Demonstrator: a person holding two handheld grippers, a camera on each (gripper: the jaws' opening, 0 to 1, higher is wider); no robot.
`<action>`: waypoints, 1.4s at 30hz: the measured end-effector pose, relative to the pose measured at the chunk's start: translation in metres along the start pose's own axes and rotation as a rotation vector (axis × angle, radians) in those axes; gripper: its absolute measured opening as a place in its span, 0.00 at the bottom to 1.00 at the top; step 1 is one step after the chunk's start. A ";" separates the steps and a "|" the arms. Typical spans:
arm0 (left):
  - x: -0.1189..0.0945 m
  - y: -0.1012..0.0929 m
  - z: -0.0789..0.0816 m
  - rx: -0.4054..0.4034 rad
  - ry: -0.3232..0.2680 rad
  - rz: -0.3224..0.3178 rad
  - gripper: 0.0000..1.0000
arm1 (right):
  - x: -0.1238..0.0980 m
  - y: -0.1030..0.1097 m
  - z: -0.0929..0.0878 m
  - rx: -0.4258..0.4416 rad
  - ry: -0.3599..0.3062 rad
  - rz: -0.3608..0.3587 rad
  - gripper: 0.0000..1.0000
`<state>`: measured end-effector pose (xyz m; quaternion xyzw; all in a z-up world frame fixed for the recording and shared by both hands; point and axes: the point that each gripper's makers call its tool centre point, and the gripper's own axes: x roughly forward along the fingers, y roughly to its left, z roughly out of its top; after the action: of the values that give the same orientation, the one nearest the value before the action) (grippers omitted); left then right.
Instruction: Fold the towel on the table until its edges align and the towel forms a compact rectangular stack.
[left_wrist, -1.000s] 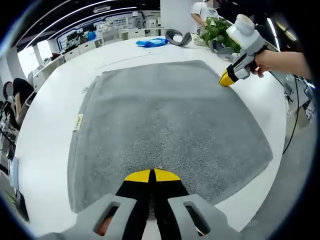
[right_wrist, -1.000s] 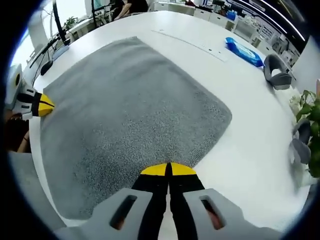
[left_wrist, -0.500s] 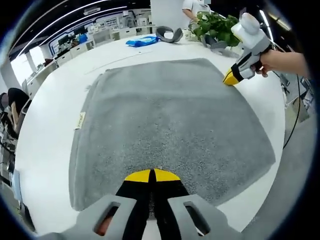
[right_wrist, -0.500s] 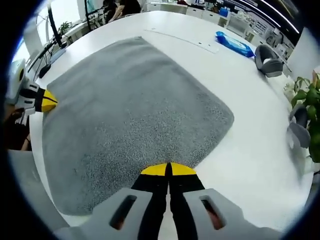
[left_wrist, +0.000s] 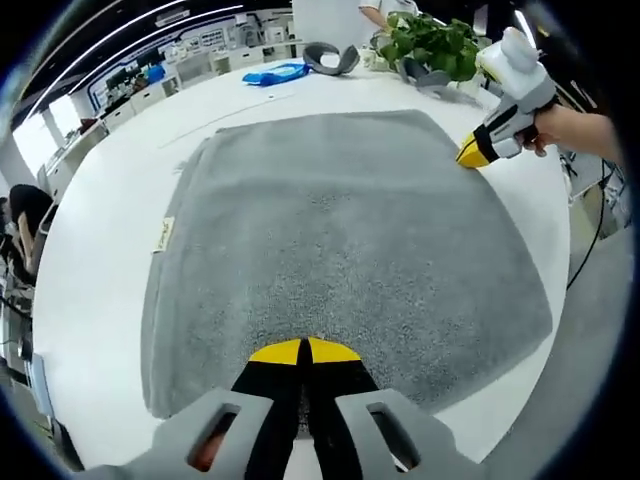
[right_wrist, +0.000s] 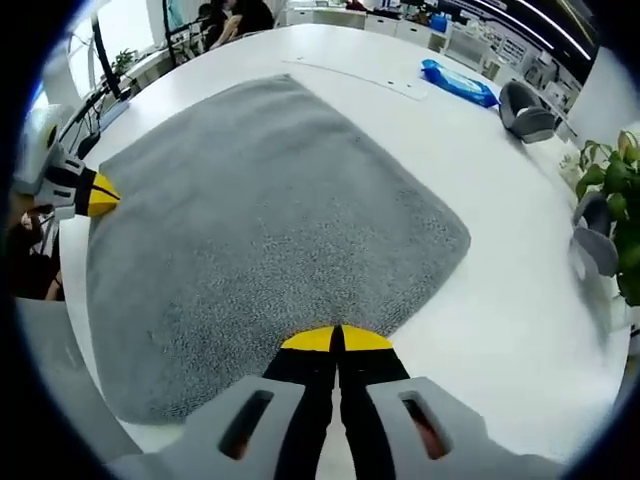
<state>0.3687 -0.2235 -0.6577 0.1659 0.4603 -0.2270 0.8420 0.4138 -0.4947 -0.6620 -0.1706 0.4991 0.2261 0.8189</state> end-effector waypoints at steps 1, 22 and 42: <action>0.000 0.000 0.001 0.007 0.006 -0.001 0.00 | -0.001 0.000 -0.001 0.013 -0.007 0.003 0.00; 0.011 0.005 0.016 0.056 0.020 -0.017 0.00 | -0.012 0.006 -0.023 0.052 -0.025 0.025 0.00; 0.018 0.004 0.027 0.183 0.056 -0.018 0.00 | -0.020 0.011 -0.037 0.137 -0.069 0.002 0.00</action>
<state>0.3984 -0.2372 -0.6584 0.2444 0.4626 -0.2708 0.8080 0.3720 -0.5085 -0.6610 -0.1059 0.4853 0.1980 0.8450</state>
